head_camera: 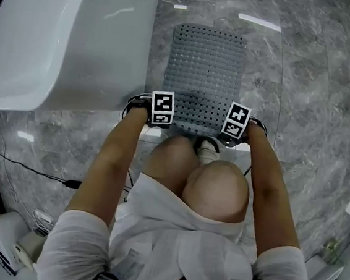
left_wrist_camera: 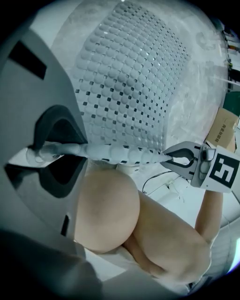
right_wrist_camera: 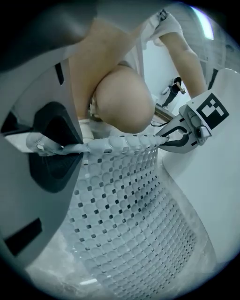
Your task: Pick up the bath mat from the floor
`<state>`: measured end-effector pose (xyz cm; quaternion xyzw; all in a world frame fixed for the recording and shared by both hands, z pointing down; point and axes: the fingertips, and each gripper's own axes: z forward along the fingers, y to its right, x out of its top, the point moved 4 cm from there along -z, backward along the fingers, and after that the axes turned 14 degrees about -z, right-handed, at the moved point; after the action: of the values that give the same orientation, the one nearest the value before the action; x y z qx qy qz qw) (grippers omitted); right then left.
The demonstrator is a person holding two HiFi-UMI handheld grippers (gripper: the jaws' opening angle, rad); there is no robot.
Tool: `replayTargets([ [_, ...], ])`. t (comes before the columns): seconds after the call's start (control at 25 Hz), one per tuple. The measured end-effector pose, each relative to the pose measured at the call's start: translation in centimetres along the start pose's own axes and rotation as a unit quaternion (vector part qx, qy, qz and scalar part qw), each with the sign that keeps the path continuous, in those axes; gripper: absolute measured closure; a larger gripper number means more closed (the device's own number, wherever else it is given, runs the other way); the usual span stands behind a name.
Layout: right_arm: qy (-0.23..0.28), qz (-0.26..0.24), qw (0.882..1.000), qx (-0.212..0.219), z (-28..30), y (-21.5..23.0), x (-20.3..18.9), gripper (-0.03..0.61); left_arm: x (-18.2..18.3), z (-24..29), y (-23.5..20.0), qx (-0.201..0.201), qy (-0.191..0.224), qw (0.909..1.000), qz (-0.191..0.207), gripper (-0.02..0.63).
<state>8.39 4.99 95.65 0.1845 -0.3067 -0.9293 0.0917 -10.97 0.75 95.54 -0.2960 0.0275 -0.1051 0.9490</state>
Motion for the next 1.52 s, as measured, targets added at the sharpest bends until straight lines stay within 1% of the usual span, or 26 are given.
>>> replayTargets([
  [0.12, 0.016, 0.009, 0.999, 0.033, -1.5, -0.3, 0.5, 0.523, 0.4, -2.0, 0.1, -0.019, -0.007, 0.9998, -0.002, 0.558],
  [0.2, 0.018, 0.007, 0.999, 0.041, -2.9, -0.7, 0.9, 0.523, 0.7, -3.5, 0.4, -0.023, -0.016, 0.9996, 0.004, 0.558],
  [0.28, 0.013, 0.002, 0.999, 0.039, -4.3, -1.0, 1.1, 0.525, 1.3, -4.9, 0.8, -0.027, -0.022, 0.9993, 0.011, 0.558],
  [0.4, 0.010, 0.000, 0.999, 0.035, -6.8, -1.9, 1.4, 0.525, 1.9, -7.0, 1.7, -0.035, -0.017, 0.9992, 0.011, 0.558],
  [0.56, 0.012, 0.012, 0.999, 0.036, -10.2, -4.2, 2.0, 0.525, 2.8, -10.3, 3.6, -0.040, -0.024, 0.9987, 0.019, 0.558],
  [0.76, 0.007, 0.025, 0.999, 0.032, -15.0, -6.8, 2.5, 0.525, 4.1, -14.8, 6.7, -0.053, -0.031, 0.9981, 0.011, 0.560],
  [0.92, 0.014, 0.042, 0.998, 0.041, -18.5, -10.8, 3.2, 0.525, 4.6, -18.3, 10.2, -0.068, -0.043, 0.9967, 0.010, 0.560],
  [1.12, 0.025, 0.070, 0.996, 0.050, -23.3, -16.5, 3.5, 0.525, 5.4, -23.1, 15.5, -0.083, -0.037, 0.9958, 0.003, 0.560],
  [1.28, 0.023, 0.079, 0.995, 0.049, -27.6, -20.6, 4.0, 0.526, 6.3, -27.4, 19.6, -0.087, -0.045, 0.9951, 0.013, 0.559],
  [1.52, 0.034, 0.086, 0.994, 0.050, -33.5, -27.2, 5.4, 0.525, 6.9, -34.0, 25.6, -0.093, -0.052, 0.9941, 0.018, 0.558],
])
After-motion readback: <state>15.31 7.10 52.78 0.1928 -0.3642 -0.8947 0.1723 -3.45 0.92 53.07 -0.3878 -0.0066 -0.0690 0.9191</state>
